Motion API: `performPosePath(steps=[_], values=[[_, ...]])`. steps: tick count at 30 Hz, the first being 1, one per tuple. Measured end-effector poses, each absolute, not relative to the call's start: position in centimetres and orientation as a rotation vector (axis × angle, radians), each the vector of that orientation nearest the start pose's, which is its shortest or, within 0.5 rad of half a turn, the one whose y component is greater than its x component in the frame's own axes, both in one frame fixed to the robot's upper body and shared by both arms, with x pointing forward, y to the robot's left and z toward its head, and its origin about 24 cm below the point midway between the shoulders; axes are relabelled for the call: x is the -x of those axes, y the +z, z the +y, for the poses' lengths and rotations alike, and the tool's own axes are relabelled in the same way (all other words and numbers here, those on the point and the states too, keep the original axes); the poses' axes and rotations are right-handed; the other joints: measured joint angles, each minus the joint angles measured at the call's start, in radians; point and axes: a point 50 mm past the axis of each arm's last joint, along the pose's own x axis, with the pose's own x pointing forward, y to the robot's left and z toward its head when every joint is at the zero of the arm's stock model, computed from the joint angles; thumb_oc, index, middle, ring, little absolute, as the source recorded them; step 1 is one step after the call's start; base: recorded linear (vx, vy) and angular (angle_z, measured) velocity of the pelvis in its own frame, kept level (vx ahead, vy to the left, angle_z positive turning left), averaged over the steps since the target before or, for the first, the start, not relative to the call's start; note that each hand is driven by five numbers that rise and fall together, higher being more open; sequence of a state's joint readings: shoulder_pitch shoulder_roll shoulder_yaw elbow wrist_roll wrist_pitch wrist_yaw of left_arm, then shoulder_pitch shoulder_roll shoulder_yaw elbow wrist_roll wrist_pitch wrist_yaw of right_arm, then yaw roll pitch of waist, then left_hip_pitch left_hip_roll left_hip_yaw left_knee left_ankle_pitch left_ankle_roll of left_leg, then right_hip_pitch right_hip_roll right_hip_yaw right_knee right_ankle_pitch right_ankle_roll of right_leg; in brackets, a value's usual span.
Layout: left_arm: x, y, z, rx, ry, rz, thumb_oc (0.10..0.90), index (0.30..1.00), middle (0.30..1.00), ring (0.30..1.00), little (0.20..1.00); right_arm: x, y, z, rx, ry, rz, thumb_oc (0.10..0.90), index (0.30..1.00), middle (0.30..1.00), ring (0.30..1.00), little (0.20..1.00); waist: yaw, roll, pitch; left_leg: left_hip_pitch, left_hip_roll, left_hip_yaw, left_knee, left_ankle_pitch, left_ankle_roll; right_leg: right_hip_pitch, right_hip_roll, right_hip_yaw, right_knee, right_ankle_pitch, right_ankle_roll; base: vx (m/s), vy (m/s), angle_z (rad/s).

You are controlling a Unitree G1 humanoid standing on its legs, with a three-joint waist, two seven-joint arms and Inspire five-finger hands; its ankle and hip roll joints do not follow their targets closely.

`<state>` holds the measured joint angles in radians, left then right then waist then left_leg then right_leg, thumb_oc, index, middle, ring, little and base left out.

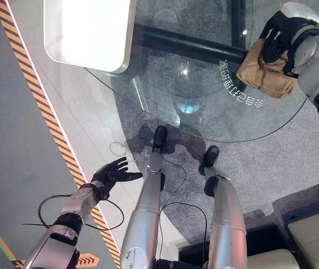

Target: Wipe the table with a cloth and put it in the basket.

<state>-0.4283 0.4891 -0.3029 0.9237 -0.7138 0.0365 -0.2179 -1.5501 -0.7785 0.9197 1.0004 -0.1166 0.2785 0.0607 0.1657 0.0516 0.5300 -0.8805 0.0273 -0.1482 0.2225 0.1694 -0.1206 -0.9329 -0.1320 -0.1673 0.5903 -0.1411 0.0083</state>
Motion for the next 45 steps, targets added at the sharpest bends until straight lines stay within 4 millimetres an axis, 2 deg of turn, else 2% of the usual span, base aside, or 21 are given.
performPosePath(steps=[15, 20, 26, 31, 40, 45], values=[[-29.3, -3.1, 23.9, 0.151, -0.065, 0.538, 0.8, 0.9, 0.9, 0.9, 0.9, -40.8, 33.5, -21.9, 1.325, -0.383, -0.101, 0.1, 0.3, 0.3, 0.3, 0.2, 0.002, 0.015, -0.002, 0.0, 0.005, -0.011, -0.02, 0.003, -0.004, 0.006, 0.004, -0.022, -0.019, 0.0, 0.0, 0.0, 0.031, 0.01], [-29.3, -3.4, 23.1, 0.168, -0.078, 0.539, 0.8, 0.9, 0.9, 0.9, 0.9, -40.7, 33.6, -21.7, 1.321, -0.415, -0.119, 0.1, 0.3, 0.3, 0.3, 0.2, 0.014, 0.032, -0.003, 0.0, 0.009, -0.016, -0.019, 0.003, -0.005, 0.011, 0.008, -0.025, -0.019, 0.0, -0.001, 0.0, 0.0, 0.0], [-29.1, -3.5, 23.1, 0.168, -0.076, 0.537, 0.8, 0.9, 0.9, 0.9, 0.9, -40.7, 33.7, -20.0, 1.324, -0.391, -0.178, 0.1, 0.3, 0.3, 0.3, 0.2, 0.02, 0.032, -0.003, -0.006, 0.014, -0.03, -0.021, 0.008, -0.012, 0.012, 0.01, -0.046, -0.02, 0.001, -0.004, 0.0, 0.009, 0.02], [-29.0, -3.6, 23.2, 0.169, -0.074, 0.539, 0.8, 0.9, 0.9, 0.9, 0.9, -40.8, 33.6, -17.4, 1.325, -0.33, -0.245, 0.1, 0.3, 0.3, 0.3, 0.2, 0.027, 0.032, -0.003, -0.007, 0.015, -0.042, -0.027, 0.011, -0.016, 0.013, 0.011, -0.049, -0.02, -0.001, -0.008, 0.0, 0.009, 0.04], [-28.9, -3.5, 23.0, 0.17, -0.087, 0.522, 0.8, 0.9, 0.9, 0.9, 0.9, -40.6, 32.6, -10.6, 1.302, -0.147, -0.372, 0.1, 0.3, 0.3, 0.3, 0.2, 0.069, 0.033, -0.003, -0.013, 0.013, -0.062, -0.03, 0.013, -0.02, 0.017, 0.008, -0.07, -0.018, -0.01, -0.011, 0.0, 0.006, 0.05], [-28.7, -3.7, 23.0, 0.171, -0.085, 0.526, 0.8, 0.9, 0.9, 0.9, 0.9, -40.2, 32.3, -8.2, 1.29, -0.072, -0.421, 0.1, 0.3, 0.3, 0.3, 0.2, 0.085, 0.033, -0.003, -0.013, 0.006, -0.068, -0.031, 0.013, -0.02, 0.02, 0.001, -0.075, -0.017, -0.014, -0.007, 0.01, 0.013, 0.05]])
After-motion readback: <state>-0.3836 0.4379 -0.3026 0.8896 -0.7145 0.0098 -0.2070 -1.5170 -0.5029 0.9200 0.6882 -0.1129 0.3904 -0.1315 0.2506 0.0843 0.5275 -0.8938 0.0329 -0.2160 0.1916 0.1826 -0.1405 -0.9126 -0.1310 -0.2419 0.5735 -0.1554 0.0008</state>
